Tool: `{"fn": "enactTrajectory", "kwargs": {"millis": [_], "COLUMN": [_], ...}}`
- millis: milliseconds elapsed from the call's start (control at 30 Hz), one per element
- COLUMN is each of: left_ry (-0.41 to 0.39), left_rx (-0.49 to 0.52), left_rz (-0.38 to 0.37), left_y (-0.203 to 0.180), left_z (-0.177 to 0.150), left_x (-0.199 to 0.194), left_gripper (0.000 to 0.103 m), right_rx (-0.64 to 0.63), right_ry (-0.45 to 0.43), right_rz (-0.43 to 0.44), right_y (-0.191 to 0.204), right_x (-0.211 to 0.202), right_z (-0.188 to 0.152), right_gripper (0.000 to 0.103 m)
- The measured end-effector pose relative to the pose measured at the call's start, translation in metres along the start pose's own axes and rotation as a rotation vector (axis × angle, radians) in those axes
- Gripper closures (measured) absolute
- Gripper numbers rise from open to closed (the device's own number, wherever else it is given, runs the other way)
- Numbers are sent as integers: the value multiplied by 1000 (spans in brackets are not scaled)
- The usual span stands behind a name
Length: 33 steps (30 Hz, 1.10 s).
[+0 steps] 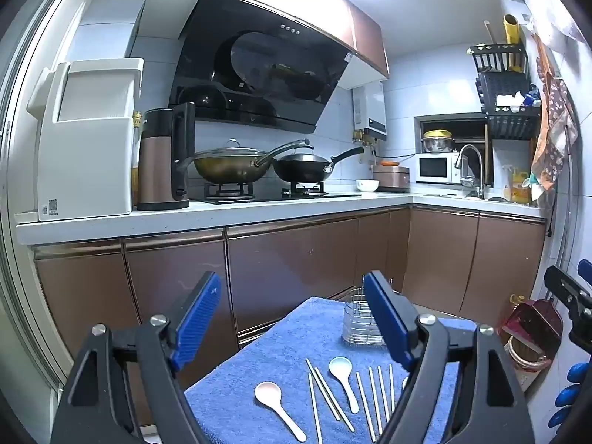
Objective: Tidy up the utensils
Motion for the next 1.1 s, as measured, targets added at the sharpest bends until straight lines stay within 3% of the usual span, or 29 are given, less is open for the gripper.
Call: {"fn": "enactTrajectory", "kwargs": {"millis": [400, 1100], "left_ry": [-6, 32], "left_rx": [2, 26], "left_rz": [24, 62], "left_y": [-7, -8], "left_z": [-1, 1], "left_x": [8, 33], "left_gripper": [25, 24], "right_rx": [1, -13], "right_ry": [-15, -30], "right_rz": [-14, 33], "right_y": [-6, 1], "right_x": [9, 37], "right_z": [-1, -3], "right_gripper": [0, 0]}}
Point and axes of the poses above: each gripper's, at about its wrist camera, not at the fingertips, and x roughly the way its jaws point, y to its left, z to its top, the point moved 10 cm from there along x, roughly the way its jaws point, and after that the axes turned 9 degrees about -y, right-handed, at the moved point
